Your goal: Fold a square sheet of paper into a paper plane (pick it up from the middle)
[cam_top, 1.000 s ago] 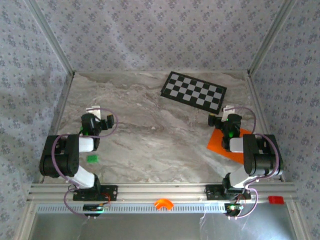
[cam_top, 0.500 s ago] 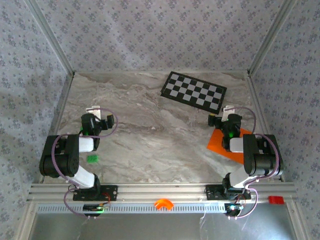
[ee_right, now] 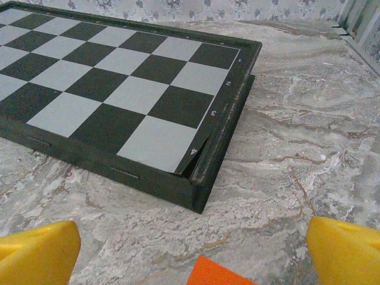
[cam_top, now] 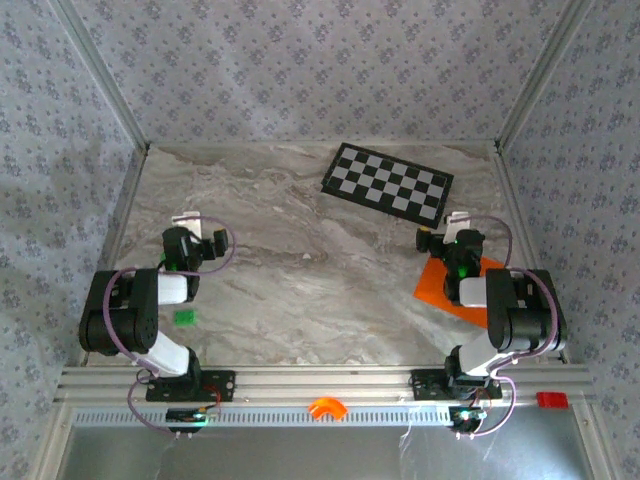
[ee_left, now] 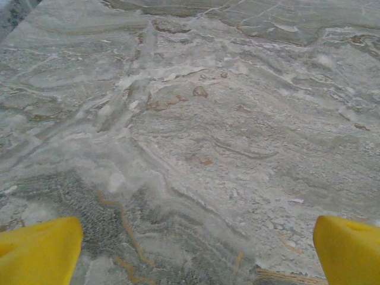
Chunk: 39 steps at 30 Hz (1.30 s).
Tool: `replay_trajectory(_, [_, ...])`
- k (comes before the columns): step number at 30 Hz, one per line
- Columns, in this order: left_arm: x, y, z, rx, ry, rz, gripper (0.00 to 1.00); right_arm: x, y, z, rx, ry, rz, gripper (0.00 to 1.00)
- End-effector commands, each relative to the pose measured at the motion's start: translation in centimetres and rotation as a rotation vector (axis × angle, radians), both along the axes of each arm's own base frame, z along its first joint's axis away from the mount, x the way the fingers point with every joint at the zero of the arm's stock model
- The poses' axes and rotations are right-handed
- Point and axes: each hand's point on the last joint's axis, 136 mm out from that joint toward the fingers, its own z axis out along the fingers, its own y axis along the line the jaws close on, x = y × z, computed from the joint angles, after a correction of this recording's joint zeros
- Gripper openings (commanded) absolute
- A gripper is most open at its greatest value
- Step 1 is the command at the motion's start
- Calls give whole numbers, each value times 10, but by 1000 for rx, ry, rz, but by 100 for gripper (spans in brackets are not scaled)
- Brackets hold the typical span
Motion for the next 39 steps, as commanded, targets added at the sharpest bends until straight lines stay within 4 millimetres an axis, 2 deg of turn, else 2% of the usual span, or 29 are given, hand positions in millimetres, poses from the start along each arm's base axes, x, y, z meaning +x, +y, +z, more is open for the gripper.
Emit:
replay_trajectory(1, [4, 3, 31, 67, -95, 58, 100, -6, -3, 21, -30, -82, -24, 100])
replay_trajectory(3, [-3, 0, 41, 73, -70, 58, 100, -8, -6, 29, -12, -52, -43, 100])
replay_trajectory(6, [-14, 6, 53, 6, -51, 110, 100, -18, -27, 38, 88, 69, -188, 100])
replay_trajectory(8, [-22, 5, 71, -56, -53, 114, 100, -23, -36, 53, 134, 130, -263, 100])
replay_trajectory(10, [-33, 4, 95, -110, -65, 128, 100, -31, -35, 65, 201, 193, -303, 100])
replay_trajectory(13, [-47, -1, 129, -196, -88, 116, 100, -43, -16, 73, 413, 291, -292, 100])
replay_trajectory(16, [-63, 2, 153, -226, -79, 137, 100, -51, 8, 80, 554, 335, -166, 100])
replay_trajectory(19, [-90, 21, 153, -330, -16, 329, 100, -50, 31, 90, 714, 292, -40, 100])
replay_trajectory(22, [-95, 4, 155, -360, -7, 218, 100, -49, 67, 100, 785, 301, 112, 99])
replay_trajectory(25, [-98, -5, 153, -401, 9, 184, 100, -52, 97, 89, 750, 407, 167, 95])
replay_trajectory(29, [-93, -24, 150, -436, 60, 86, 100, -55, 137, 63, 695, 576, 221, 88])
replay_trajectory(32, [-90, -26, 144, -429, 106, 79, 100, -58, 160, 43, 679, 674, 228, 83])
replay_trajectory(33, [-89, -26, 141, -427, 121, 82, 100, -58, 169, 41, 670, 685, 249, 82])
replay_trajectory(34, [-89, -27, 140, -425, 129, 76, 100, -57, 176, 40, 642, 688, 262, 77])
replay_trajectory(35, [-87, -28, 139, -422, 135, 72, 100, -58, 169, 35, 573, 706, 199, 76])
replay_trajectory(37, [-87, -28, 136, -424, 145, 73, 100, -67, 142, 26, 462, 737, 66, 80])
replay_trajectory(39, [-87, -31, 135, -435, 145, 61, 100, -73, 112, 16, 444, 747, -73, 81])
